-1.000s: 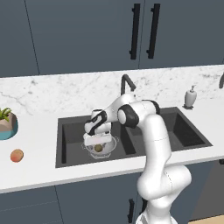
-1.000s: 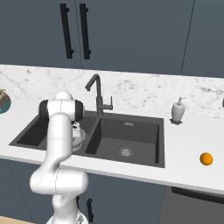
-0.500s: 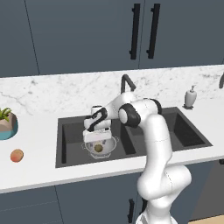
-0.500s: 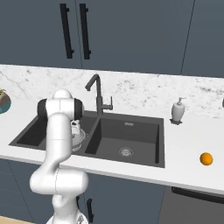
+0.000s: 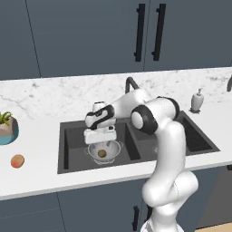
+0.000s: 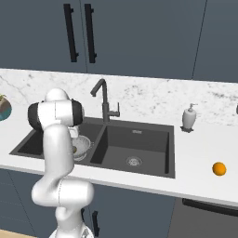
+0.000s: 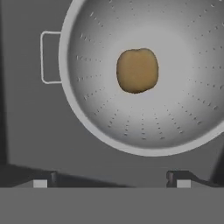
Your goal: Put the colander in the sink, put the kiwi, peach, orange in the colander, and turn on the sink faucet and pour water over the colander.
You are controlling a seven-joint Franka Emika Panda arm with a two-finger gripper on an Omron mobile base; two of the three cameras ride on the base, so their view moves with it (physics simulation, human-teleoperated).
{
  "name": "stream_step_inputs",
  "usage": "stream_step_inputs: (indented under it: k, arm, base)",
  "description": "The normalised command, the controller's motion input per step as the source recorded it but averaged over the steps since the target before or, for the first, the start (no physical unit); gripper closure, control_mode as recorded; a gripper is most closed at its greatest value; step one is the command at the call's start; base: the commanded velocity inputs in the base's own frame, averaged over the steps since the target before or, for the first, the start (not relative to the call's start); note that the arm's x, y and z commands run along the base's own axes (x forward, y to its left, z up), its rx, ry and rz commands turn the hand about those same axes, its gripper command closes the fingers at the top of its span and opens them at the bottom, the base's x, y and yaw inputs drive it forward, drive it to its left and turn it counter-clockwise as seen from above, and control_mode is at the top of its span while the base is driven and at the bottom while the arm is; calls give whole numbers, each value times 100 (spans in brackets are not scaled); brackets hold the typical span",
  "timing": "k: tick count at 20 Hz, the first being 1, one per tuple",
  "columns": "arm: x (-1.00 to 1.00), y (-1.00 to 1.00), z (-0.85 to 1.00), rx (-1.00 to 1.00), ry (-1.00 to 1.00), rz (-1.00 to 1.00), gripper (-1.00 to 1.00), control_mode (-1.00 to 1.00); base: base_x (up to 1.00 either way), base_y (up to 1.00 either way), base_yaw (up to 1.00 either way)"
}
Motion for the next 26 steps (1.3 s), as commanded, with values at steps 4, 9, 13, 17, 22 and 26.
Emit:
stream_step_inputs:
  k: [4, 9, 13, 17, 22, 26]
  arm:
    - [-88, 12, 33, 0, -9, -18, -100, -100]
    - [-66, 29, 46, 0, -15, -32, -100, -100]
    - [-58, 39, 50, 0, -18, -18, -100, -100]
    - [-45, 43, 62, 1, -8, 0, -100, -100]
    - [-32, 57, 51, 0, 0, 8, -100, -100]
    - [-5, 77, 30, 0, 0, 31, -100, -100]
  base:
    - [0, 0, 0]
    - [0, 0, 0]
    - [0, 0, 0]
    - [0, 0, 0]
    - [0, 0, 0]
    - [0, 0, 0]
